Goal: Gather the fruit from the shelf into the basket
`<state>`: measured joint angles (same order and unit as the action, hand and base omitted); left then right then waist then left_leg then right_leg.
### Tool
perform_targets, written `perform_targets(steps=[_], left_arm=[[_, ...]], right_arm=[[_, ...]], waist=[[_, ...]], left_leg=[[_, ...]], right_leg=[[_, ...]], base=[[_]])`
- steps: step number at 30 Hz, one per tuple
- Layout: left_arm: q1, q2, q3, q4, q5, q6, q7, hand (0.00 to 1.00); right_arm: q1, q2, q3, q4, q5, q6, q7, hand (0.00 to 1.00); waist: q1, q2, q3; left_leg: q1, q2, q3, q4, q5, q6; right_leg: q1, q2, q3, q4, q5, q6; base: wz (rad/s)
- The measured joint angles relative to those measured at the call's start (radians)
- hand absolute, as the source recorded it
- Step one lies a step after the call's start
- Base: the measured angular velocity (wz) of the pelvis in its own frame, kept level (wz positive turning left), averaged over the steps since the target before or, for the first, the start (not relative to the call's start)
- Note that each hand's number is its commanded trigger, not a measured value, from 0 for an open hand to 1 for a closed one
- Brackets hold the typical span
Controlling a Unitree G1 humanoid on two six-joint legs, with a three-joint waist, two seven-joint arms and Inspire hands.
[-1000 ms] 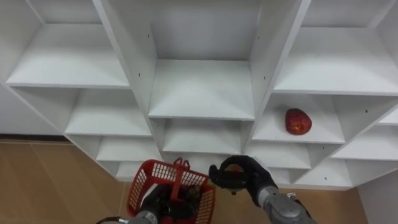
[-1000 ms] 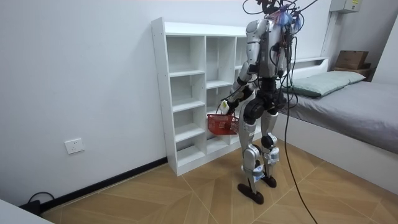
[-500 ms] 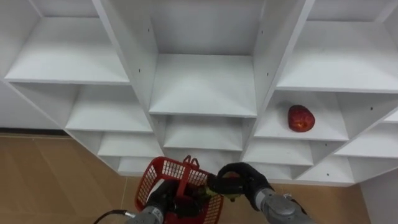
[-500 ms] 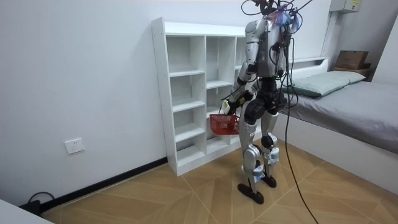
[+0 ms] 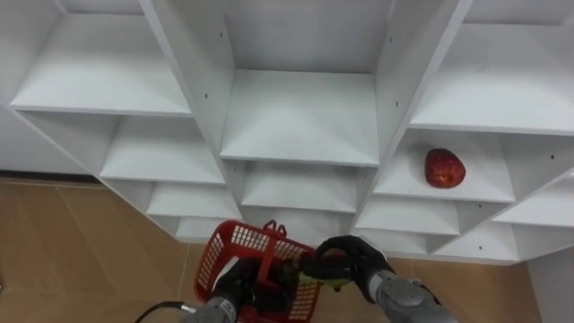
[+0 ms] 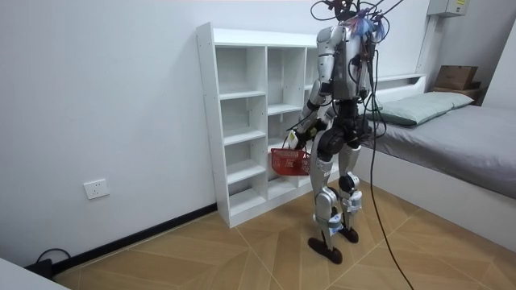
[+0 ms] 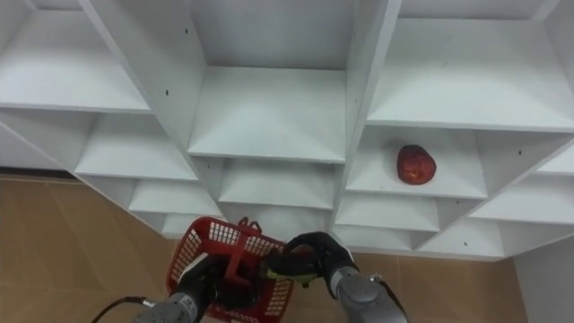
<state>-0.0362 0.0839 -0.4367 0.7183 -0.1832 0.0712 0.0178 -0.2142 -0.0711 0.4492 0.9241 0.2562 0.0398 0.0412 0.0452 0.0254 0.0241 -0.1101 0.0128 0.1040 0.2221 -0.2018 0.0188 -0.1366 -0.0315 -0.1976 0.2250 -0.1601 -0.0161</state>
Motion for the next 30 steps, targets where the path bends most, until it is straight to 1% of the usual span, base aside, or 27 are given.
perform_targets(steps=[5,7,11,15,18,23,27,28,30], left_arm=[[-0.001,-0.003,-0.012,0.0,0.0,-0.006,-0.007,1.0],[-0.001,-0.003,-0.02,0.0,0.0,-0.006,-0.006,1.0],[-0.001,-0.002,-0.038,0.001,0.0,-0.006,-0.004,1.0],[-0.001,-0.005,-0.039,0.0,0.001,-0.006,-0.006,1.0],[-0.005,-0.005,-0.039,0.0,0.001,-0.006,-0.008,1.0],[-0.007,-0.004,-0.039,0.001,0.003,-0.006,-0.011,1.0],[-0.007,-0.002,-0.039,0.001,0.04,-0.006,-0.029,1.0],[-0.007,-0.002,-0.041,0.001,0.041,-0.006,-0.03,1.0],[-0.009,0.001,-0.05,0.001,0.044,-0.006,-0.031,1.0]], right_arm=[[-0.008,0.008,0.0,0.045,0.002,0.0,0.001,1.0],[-0.012,0.012,0.0,0.053,0.004,0.001,-0.002,1.0],[-0.041,0.037,0.0,0.093,0.011,0.001,-0.005,1.0],[-0.045,0.039,0.0,0.092,0.011,0.001,-0.003,1.0],[-0.048,0.039,0.0,0.092,0.013,0.001,0.006,1.0],[-0.06,0.043,-0.002,0.117,0.013,0.001,0.01,1.0],[-0.063,0.045,-0.005,0.121,0.011,0.001,0.029,1.0],[-0.063,0.046,-0.005,0.121,0.012,0.001,0.029,0.85],[-0.063,0.047,-0.007,0.122,0.011,0.002,0.034,0.65]], waist=[[0.016,0.0,0.0001],[0.017,0.0,0.0002],[0.015,-0.003,0.0018],[0.017,-0.007,0.0047],[0.017,-0.008,0.0051],[0.014,-0.012,0.0073],[0.014,-0.015,0.0092],[0.014,-0.015,0.0092],[0.013,-0.015,0.0092]], left_leg=[[0.0,0.0,0.0,0.0,0.0,0.0],[-0.001,0.0,-0.001,0.0,0.0,0.0],[-0.001,0.0,-0.001,0.0,0.0,0.0],[-0.005,-0.001,0.0,0.0,0.0,0.0],[-0.016,-0.003,0.0,0.002,0.002,0.003],[-0.019,-0.003,-0.001,0.004,0.002,0.003],[-0.02,-0.004,-0.001,0.005,0.002,0.003],[-0.021,-0.004,-0.001,0.006,0.002,0.003],[-0.026,-0.004,-0.001,0.011,0.002,0.003]], right_leg=[[0.0,0.0,0.0,0.0,0.0,0.0],[-0.001,-0.001,-0.001,0.0,0.0,0.0],[-0.005,-0.003,-0.004,0.008,0.0,0.0],[-0.01,-0.005,-0.006,0.013,0.0,0.0],[-0.022,-0.012,-0.006,0.015,0.0,0.0],[-0.023,-0.012,-0.008,0.016,0.0,0.0],[-0.023,-0.011,-0.01,0.016,0.0,0.0],[-0.023,-0.011,-0.011,0.015,0.0,0.0],[-0.023,-0.011,-0.018,0.015,0.0,0.0]], base=[[0.0],[0.0],[0.0],[0.0],[0.0],[0.0],[0.0],[0.05],[0.08]])
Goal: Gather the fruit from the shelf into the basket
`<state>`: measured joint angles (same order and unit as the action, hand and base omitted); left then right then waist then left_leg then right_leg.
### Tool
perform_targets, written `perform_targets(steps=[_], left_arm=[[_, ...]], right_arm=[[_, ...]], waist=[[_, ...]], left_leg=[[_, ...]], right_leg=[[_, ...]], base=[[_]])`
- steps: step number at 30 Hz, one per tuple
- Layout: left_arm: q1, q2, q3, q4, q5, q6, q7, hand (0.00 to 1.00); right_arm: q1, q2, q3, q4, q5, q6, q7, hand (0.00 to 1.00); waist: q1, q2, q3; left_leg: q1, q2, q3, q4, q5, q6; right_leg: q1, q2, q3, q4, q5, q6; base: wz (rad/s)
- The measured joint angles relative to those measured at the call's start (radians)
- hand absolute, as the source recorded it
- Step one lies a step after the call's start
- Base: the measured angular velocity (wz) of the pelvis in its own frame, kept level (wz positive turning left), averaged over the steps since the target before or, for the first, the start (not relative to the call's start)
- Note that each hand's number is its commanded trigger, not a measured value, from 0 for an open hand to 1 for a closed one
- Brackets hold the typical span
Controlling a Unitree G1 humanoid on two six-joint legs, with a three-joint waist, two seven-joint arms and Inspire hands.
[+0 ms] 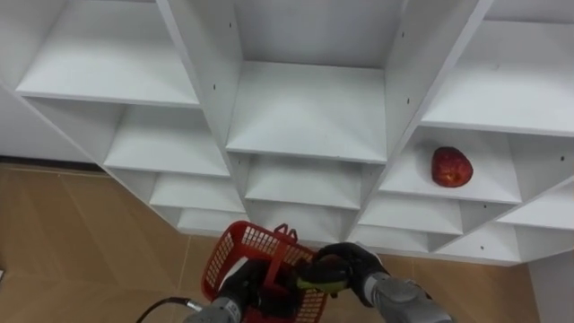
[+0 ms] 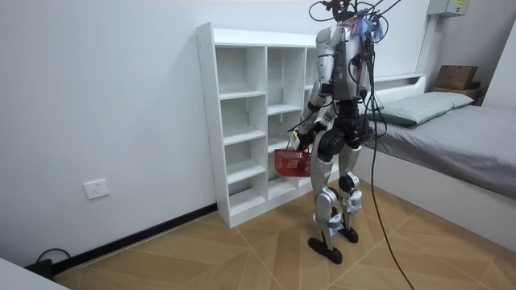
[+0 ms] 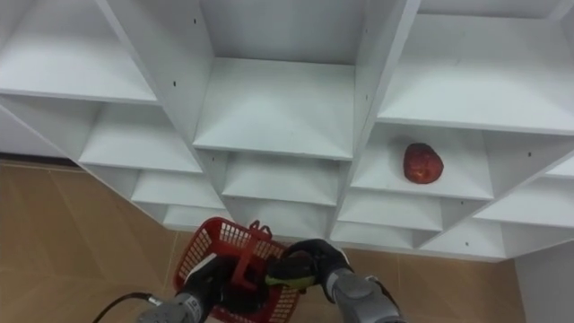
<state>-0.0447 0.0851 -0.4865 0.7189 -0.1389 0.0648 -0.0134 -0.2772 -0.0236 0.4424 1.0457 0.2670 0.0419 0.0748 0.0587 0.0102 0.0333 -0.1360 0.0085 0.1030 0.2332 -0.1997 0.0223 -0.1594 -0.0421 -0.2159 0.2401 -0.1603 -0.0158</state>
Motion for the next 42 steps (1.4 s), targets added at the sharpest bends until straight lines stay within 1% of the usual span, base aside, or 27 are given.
perform_targets(steps=[1,2,3,7,9,14,20,27,35,42], left_arm=[[0.0,0.0,-0.002,0.0,0.003,0.0,-0.001,1.0],[0.0,0.0,-0.008,0.0,0.005,0.0,-0.002,1.0],[0.0,-0.002,-0.01,0.0,0.007,0.0,-0.001,1.0],[-0.003,0.004,-0.011,0.0,0.013,0.0,0.0,1.0],[-0.002,0.009,-0.028,0.001,0.014,0.0,0.003,1.0],[-0.002,0.009,-0.029,0.001,0.014,0.0,0.002,1.0],[-0.002,0.009,-0.03,0.001,0.014,0.0,0.002,1.0],[-0.003,0.009,-0.03,0.001,0.014,0.0,0.003,1.0],[-0.004,0.008,-0.03,0.001,0.013,0.0,0.009,1.0],[-0.004,0.007,-0.03,0.001,0.013,0.0,0.011,1.0]], right_arm=[[0.0,0.0,-0.002,0.0,0.0,0.0,0.004,0.56],[0.0,0.004,-0.004,0.0,0.0,0.0,0.009,0.02],[0.0,0.009,-0.003,0.0,0.001,0.0,0.013,0.0],[-0.001,0.013,-0.002,0.0,0.005,0.0,0.016,0.0],[-0.003,0.016,-0.003,0.0,0.02,-0.001,0.021,0.0],[-0.015,0.016,-0.001,0.001,0.041,-0.002,0.027,0.0],[-0.016,0.016,0.0,0.001,0.046,-0.002,0.027,0.0],[-0.016,0.015,0.002,0.004,0.087,-0.002,0.027,0.0],[-0.016,0.015,0.003,0.004,0.09,-0.008,0.027,0.0],[-0.016,0.015,0.003,0.005,0.09,-0.009,0.027,0.0]], waist=[[0.0,0.0,0.0],[0.0,0.0,0.0],[-0.001,0.0,-0.0001],[-0.002,0.001,-0.0008],[-0.002,0.004,-0.002],[-0.003,0.008,-0.0028],[-0.003,0.017,-0.0025],[-0.005,0.018,-0.0021],[-0.007,0.023,0.0005],[-0.008,0.023,0.0007]], left_leg=[[0.0,0.0,0.0,0.0,0.0,0.0],[0.0,0.0,0.0,0.0,0.0,0.0],[-0.001,0.0,0.0,0.001,0.0,0.0],[-0.01,0.001,0.0,0.007,0.0,0.0],[-0.01,0.001,0.0,0.009,0.0,0.0],[-0.01,0.001,0.0,0.011,0.0,0.0],[-0.011,0.001,0.0,0.014,0.0,0.0],[-0.01,0.001,0.0,0.015,0.0,0.0],[-0.01,0.001,0.0,0.016,0.0,0.0],[-0.011,0.001,0.0,0.016,0.0,0.0]], right_leg=[[0.0,0.0,-0.001,0.0,0.0,0.0],[0.001,0.0,-0.004,0.0,0.0,0.0],[0.002,0.0,-0.007,0.0,0.0,0.0],[0.0,0.0,-0.009,-0.001,0.0,0.0],[0.001,0.0,-0.009,0.0,0.0,0.0],[0.002,0.0,-0.01,0.001,0.0,0.0],[0.003,0.0,-0.01,0.002,0.0,0.0],[0.003,-0.001,-0.012,0.002,0.0,0.0],[0.003,-0.001,-0.011,0.002,0.0,0.0],[0.002,-0.001,-0.011,0.002,0.0,0.0]], base=[[0.06],[0.05],[0.06],[0.04],[0.0],[0.0],[0.0],[0.0],[0.0],[0.0]])
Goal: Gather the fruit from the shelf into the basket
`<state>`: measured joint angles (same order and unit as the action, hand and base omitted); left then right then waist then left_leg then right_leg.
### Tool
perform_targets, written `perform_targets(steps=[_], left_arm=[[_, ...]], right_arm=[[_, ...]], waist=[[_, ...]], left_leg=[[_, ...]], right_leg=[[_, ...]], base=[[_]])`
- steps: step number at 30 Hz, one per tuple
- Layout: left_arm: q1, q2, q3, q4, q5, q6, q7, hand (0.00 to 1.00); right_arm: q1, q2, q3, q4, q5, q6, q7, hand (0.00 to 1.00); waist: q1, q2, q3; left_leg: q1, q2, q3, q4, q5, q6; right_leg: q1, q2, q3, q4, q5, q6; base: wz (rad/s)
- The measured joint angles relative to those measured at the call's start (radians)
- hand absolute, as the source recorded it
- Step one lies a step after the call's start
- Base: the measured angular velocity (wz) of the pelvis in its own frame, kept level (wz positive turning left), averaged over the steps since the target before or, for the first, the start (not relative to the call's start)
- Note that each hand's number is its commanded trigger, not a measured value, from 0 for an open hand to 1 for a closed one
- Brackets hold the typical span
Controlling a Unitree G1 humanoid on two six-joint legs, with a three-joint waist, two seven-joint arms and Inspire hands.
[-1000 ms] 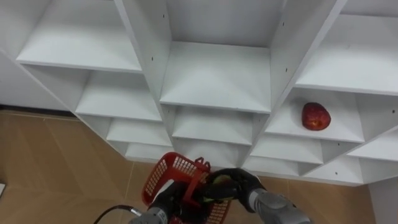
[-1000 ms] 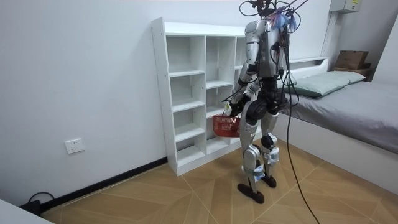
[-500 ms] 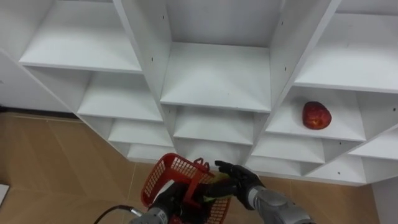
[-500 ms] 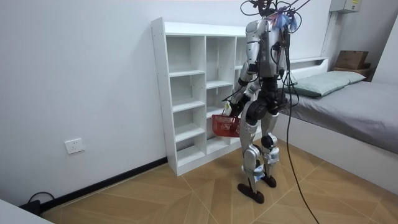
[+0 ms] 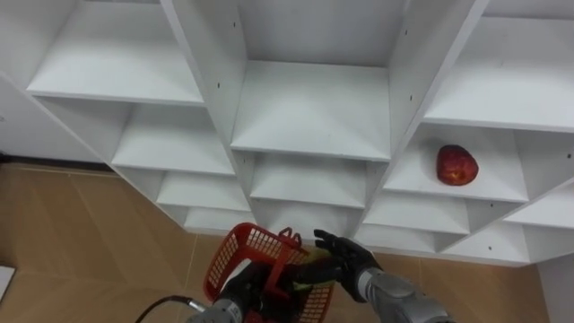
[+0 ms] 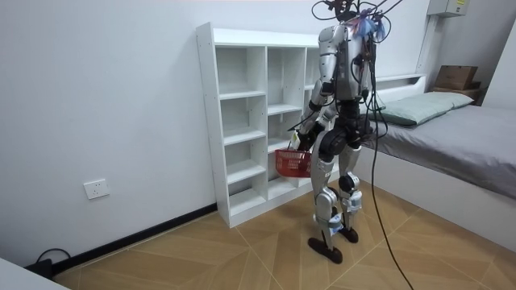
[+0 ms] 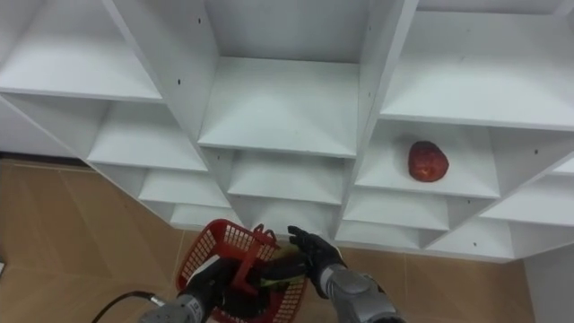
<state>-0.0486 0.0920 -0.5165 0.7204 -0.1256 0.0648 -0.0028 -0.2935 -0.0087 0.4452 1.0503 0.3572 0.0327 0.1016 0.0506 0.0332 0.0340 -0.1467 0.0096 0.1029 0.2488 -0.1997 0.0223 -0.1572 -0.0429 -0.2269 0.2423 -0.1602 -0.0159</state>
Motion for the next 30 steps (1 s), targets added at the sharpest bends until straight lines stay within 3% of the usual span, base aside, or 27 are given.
perform_targets(steps=[12,19,23,27,30], left_arm=[[0.0,-0.007,0.0,0.016,-0.004,-0.002,0.003,1.0],[-0.008,-0.014,0.0,0.047,-0.067,-0.003,0.021,1.0],[-0.008,-0.011,0.004,0.052,-0.079,-0.003,0.02,1.0],[-0.008,-0.008,0.03,0.051,-0.084,-0.006,0.02,1.0],[-0.007,-0.003,0.046,0.05,-0.111,-0.03,0.021,1.0]], right_arm=[[0.0,0.0,0.006,0.028,0.022,-0.012,0.003,0.0],[0.001,0.001,0.016,0.024,0.019,-0.012,-0.001,0.0],[0.007,-0.003,0.015,-0.013,-0.065,-0.012,-0.006,0.0],[0.024,-0.009,0.013,-0.063,-0.144,-0.024,-0.012,0.0],[0.082,-0.042,0.014,-0.164,-0.215,-0.05,-0.012,0.0]], waist=[[-0.004,-0.001,0.0],[-0.006,-0.007,-0.0008],[-0.013,-0.013,-0.0043],[-0.015,-0.028,-0.0137],[-0.013,-0.031,-0.0153]], left_leg=[[0.001,0.0,-0.001,0.0,0.0,0.0],[0.001,-0.002,0.003,0.009,0.0,0.0],[0.003,-0.002,0.003,0.01,0.001,0.001],[0.004,-0.001,0.003,0.01,0.001,0.001],[0.011,-0.001,0.001,0.008,0.0,0.001]], right_leg=[[-0.003,-0.004,0.001,0.007,0.0,0.0],[-0.009,-0.007,0.016,0.02,-0.001,0.001],[-0.009,-0.005,0.027,0.018,0.0,0.0],[-0.008,0.003,0.029,0.014,0.0,0.0],[0.0,0.002,0.029,0.01,0.0,0.0]], base=[[0.0],[-0.04],[-0.03],[0.0],[0.0]])
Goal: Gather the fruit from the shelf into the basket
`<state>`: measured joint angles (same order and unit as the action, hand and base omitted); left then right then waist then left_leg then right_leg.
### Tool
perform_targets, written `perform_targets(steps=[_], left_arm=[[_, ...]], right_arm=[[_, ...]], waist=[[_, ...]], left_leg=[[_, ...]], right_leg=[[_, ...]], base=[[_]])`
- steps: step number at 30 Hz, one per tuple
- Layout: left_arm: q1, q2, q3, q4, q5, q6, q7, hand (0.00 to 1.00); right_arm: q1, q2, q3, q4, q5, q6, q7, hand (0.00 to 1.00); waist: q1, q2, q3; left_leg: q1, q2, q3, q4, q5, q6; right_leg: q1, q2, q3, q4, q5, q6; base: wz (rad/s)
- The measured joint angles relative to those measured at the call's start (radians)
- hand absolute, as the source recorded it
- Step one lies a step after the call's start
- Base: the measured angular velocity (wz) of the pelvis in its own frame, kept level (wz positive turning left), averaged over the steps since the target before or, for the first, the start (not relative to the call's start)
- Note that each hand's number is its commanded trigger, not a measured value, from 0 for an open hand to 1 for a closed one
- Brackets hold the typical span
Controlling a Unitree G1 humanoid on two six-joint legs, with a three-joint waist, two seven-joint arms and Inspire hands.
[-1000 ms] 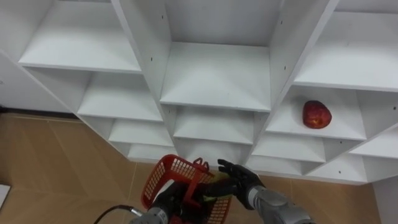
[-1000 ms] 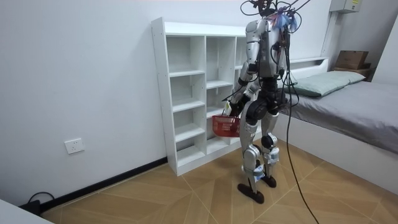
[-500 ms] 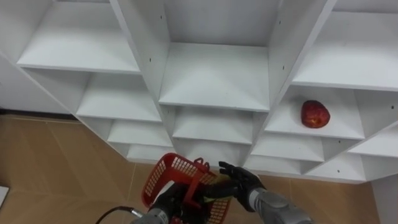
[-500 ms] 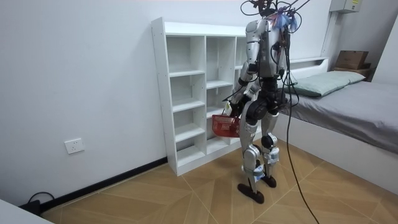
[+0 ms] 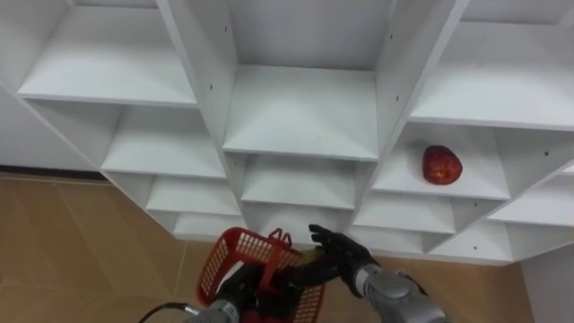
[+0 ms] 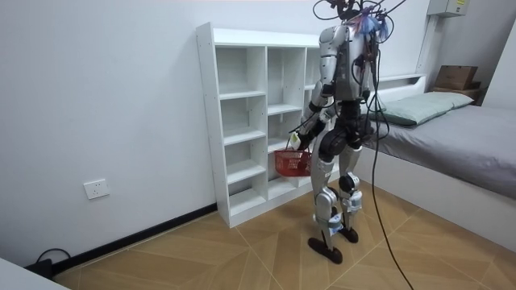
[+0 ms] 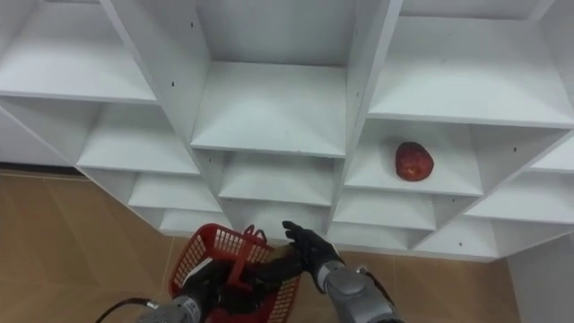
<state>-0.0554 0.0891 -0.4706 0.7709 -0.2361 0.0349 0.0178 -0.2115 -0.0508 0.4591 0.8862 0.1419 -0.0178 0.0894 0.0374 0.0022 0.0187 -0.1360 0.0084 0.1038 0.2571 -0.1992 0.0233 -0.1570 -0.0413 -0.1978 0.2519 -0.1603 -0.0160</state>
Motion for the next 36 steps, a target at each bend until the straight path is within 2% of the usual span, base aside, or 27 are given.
perform_targets(steps=[3,7,12,15,20,26,32,36], left_arm=[[-0.001,0.009,0.006,-0.002,-0.047,-0.021,0.001,1.0],[0.0,0.01,0.004,-0.006,-0.084,-0.021,0.002,1.0],[0.0,0.012,0.005,-0.006,-0.087,-0.022,0.014,1.0],[-0.001,0.012,0.008,-0.004,-0.087,-0.023,0.014,1.0],[-0.001,0.009,0.029,-0.004,-0.088,-0.023,0.014,1.0],[-0.001,0.007,0.036,-0.003,-0.087,-0.023,0.015,1.0],[-0.002,-0.001,0.042,-0.004,-0.087,-0.022,0.023,1.0],[-0.012,-0.015,0.076,-0.006,-0.087,-0.022,0.04,1.0]], right_arm=[[0.04,-0.027,0.0,-0.073,-0.084,-0.009,0.001,0.0],[0.063,-0.035,0.001,-0.127,-0.158,-0.012,-0.004,0.0],[0.1,-0.035,0.001,-0.19,-0.243,-0.013,-0.014,0.0],[0.114,-0.034,0.001,-0.212,-0.299,-0.015,-0.015,0.0],[0.115,-0.029,0.005,-0.223,-0.318,-0.015,-0.015,0.0],[0.115,-0.026,0.013,-0.229,-0.336,-0.015,-0.015,0.0],[0.117,-0.028,0.023,-0.241,-0.336,-0.011,-0.045,0.0],[0.124,-0.033,0.02,-0.262,-0.334,-0.01,-0.077,0.0]], waist=[[-0.004,0.0,0.0],[-0.005,-0.001,-0.0004],[-0.005,-0.01,-0.0065],[-0.007,-0.012,-0.0073],[-0.006,-0.019,-0.006],[-0.005,-0.03,0.0002],[-0.005,-0.033,0.0004],[-0.006,-0.034,-0.0003]], left_leg=[[0.0,0.001,-0.001,0.0,0.0,0.0],[0.001,0.0,0.002,-0.001,0.0,0.0],[0.007,0.001,0.0,-0.002,0.0,0.0],[0.011,0.006,0.001,-0.002,0.0,0.0],[0.013,0.008,0.002,-0.001,0.0,0.0],[0.01,0.012,0.002,-0.002,0.0,0.0],[0.005,0.011,0.002,-0.006,0.0,-0.001],[0.008,0.011,0.002,-0.006,0.0,-0.001]], right_leg=[[0.001,-0.001,0.0,-0.002,0.0,0.0],[0.0,-0.001,0.003,-0.002,0.0,0.0],[0.001,0.001,0.01,0.002,0.0,0.0],[0.005,-0.001,0.008,0.005,0.0,0.0],[0.006,-0.004,0.008,0.01,0.0,-0.001],[0.004,0.001,0.009,0.007,0.002,-0.003],[-0.002,0.006,0.01,0.003,0.002,-0.003],[0.001,0.006,0.01,0.0,0.002,-0.003]], base=[[0.0],[-0.01],[-0.03],[0.0],[0.0],[0.0],[0.0],[0.0]])
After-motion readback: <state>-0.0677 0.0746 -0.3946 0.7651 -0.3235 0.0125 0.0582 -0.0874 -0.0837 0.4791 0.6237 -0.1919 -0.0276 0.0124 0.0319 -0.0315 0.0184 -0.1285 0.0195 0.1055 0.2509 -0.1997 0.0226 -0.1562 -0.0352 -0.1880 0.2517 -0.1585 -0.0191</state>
